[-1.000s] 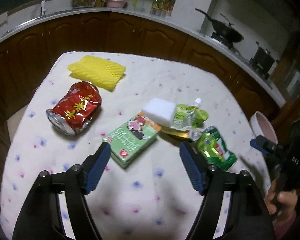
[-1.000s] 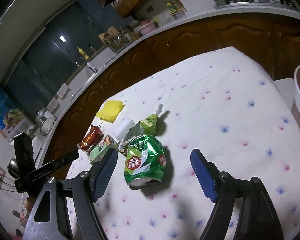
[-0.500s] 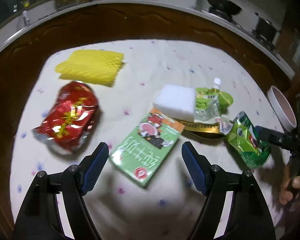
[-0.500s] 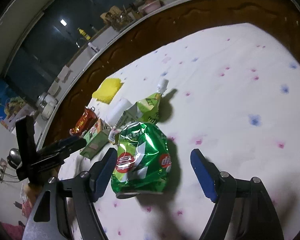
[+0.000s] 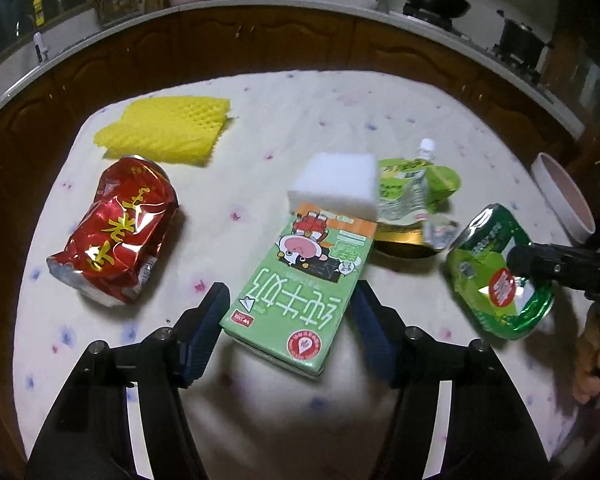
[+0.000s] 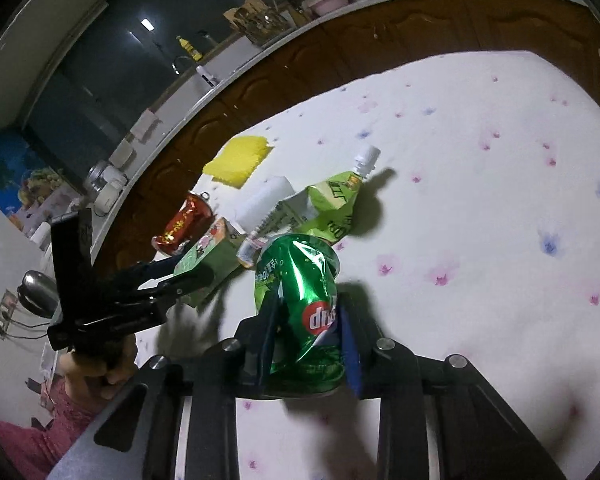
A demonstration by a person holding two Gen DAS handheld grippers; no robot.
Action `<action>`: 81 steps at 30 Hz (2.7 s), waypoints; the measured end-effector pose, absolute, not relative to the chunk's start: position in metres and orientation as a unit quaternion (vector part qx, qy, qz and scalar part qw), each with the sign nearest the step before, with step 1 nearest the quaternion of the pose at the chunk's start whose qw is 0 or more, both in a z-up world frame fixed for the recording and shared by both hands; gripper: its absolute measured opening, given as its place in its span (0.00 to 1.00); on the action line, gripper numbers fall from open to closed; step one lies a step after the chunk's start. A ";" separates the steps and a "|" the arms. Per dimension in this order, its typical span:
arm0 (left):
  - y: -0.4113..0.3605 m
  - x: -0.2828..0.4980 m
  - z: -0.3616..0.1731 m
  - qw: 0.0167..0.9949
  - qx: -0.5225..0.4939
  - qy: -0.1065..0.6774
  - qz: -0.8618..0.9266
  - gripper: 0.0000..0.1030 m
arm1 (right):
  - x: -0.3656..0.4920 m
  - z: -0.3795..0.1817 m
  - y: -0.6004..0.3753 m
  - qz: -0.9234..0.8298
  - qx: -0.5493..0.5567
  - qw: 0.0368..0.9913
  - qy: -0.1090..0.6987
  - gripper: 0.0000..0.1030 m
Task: Collect trash
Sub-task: 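Grasp the green milk carton with the left gripper while the right grasps the green soda can, then carry the carton and soda can over the bin and open both grippers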
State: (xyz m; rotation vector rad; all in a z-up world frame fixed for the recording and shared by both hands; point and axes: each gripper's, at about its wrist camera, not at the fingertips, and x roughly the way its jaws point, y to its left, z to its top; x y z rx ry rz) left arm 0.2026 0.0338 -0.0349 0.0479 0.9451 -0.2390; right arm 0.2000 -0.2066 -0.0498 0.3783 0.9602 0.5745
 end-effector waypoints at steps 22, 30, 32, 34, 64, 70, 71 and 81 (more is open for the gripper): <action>-0.059 0.173 0.030 0.900 -0.011 0.379 -0.215 0.58 | 0.138 0.003 -0.330 0.179 0.238 0.884 0.361 0.28; -0.106 0.169 0.046 0.897 -0.003 0.360 -0.255 0.57 | 0.118 0.015 -0.373 0.140 0.253 0.897 0.334 0.28; -0.118 0.169 0.051 0.896 -0.001 0.357 -0.264 0.56 | 0.113 0.017 -0.382 0.133 0.257 0.899 0.328 0.28; -0.127 0.169 0.053 0.896 0.000 0.354 -0.269 0.56 | 0.109 0.018 -0.393 0.127 0.260 0.901 0.323 0.28; -0.248 0.183 0.087 0.879 0.018 0.321 -0.352 0.55 | 0.078 0.028 -0.497 0.045 0.298 0.913 0.275 0.27; -0.290 0.198 0.088 0.870 0.019 0.324 -0.371 0.55 | 0.083 0.022 -0.527 0.015 0.304 0.913 0.271 0.27; -0.299 0.201 0.087 0.868 0.020 0.325 -0.375 0.55 | 0.086 0.021 -0.532 0.009 0.303 0.914 0.271 0.27; -0.368 0.230 0.063 0.855 0.036 0.347 -0.383 0.55 | 0.105 0.015 -0.561 -0.033 0.281 0.918 0.280 0.27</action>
